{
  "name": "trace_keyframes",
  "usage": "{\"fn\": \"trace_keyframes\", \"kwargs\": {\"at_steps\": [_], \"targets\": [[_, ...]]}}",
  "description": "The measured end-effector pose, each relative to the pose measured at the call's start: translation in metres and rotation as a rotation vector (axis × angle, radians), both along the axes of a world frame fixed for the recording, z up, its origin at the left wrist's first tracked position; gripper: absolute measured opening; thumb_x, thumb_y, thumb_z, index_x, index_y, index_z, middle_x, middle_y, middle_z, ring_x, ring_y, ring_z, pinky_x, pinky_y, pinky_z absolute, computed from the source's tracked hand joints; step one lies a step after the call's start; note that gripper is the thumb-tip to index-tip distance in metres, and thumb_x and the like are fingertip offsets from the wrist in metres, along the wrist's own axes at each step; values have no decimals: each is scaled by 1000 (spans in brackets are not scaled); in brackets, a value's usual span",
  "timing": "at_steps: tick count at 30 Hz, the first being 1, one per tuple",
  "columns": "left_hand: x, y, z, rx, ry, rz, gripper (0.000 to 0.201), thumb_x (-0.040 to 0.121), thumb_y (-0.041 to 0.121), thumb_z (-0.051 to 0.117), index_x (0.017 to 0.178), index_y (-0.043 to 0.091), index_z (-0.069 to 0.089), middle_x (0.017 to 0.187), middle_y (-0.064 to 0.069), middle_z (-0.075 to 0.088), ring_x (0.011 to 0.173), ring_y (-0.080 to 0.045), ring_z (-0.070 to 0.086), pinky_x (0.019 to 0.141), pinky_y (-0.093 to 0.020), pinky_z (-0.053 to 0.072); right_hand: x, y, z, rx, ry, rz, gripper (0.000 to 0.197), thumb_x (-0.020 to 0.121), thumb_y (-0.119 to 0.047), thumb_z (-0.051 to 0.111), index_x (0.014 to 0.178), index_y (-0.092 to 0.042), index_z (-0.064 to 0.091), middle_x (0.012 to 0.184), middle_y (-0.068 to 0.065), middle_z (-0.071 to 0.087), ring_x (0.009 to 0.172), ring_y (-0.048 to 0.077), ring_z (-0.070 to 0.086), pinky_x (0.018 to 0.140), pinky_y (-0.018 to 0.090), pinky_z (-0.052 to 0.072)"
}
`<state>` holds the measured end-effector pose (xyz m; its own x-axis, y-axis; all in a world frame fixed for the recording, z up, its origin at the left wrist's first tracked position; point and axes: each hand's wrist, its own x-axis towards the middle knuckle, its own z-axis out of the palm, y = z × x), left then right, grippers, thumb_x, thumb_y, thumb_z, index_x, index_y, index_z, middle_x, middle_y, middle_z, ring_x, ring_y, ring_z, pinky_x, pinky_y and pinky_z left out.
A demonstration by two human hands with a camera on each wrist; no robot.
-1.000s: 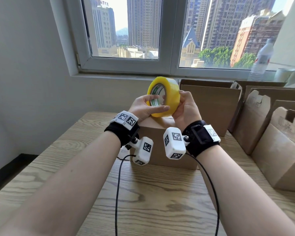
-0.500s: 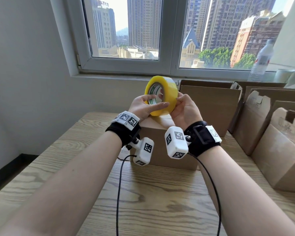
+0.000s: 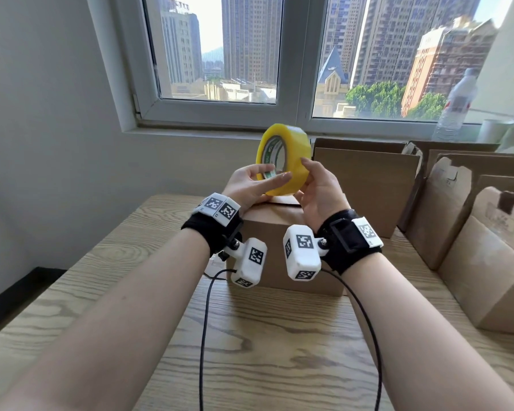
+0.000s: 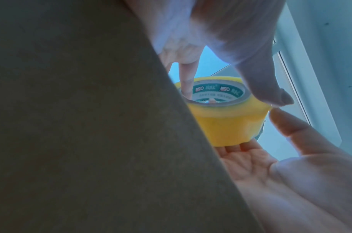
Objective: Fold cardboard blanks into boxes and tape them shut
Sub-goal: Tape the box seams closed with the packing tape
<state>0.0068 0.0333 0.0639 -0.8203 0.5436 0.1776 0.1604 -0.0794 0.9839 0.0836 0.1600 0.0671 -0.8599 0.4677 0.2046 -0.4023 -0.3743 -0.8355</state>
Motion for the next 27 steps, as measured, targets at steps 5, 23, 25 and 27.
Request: {"fn": "trace_keyframes", "kwargs": {"at_steps": [5,23,25,27], "targets": [[-1,0,-2,-48,59,73,77,57,26,95,127,16,63,112,-5,71,100,-19,71,91,-34,57,0,2,-1,-29,18,-11,12,96,-14,56,95,-7,65,86,10,69,76,18,62,74,29,48],[6,3,2,110,-42,62,87,51,63,77,114,3,67,101,-13,73,89,-25,73,74,-33,60,5,-5,-4,143,105,91,19,94,-3,58,110,-7,67,105,12,70,98,24,64,98,34,49],[5,4,2,138,-25,67,88,50,64,75,116,6,66,99,-14,74,87,-27,74,74,-33,61,4,-1,-3,33,94,89,19,95,-9,57,112,-7,65,104,11,71,95,23,66,101,38,47],[3,5,1,156,-12,82,83,57,60,77,121,9,62,99,-19,72,86,-29,73,74,-34,61,4,6,0,-197,83,123,25,97,-19,53,116,-4,61,98,10,72,94,24,67,104,43,46]]}}
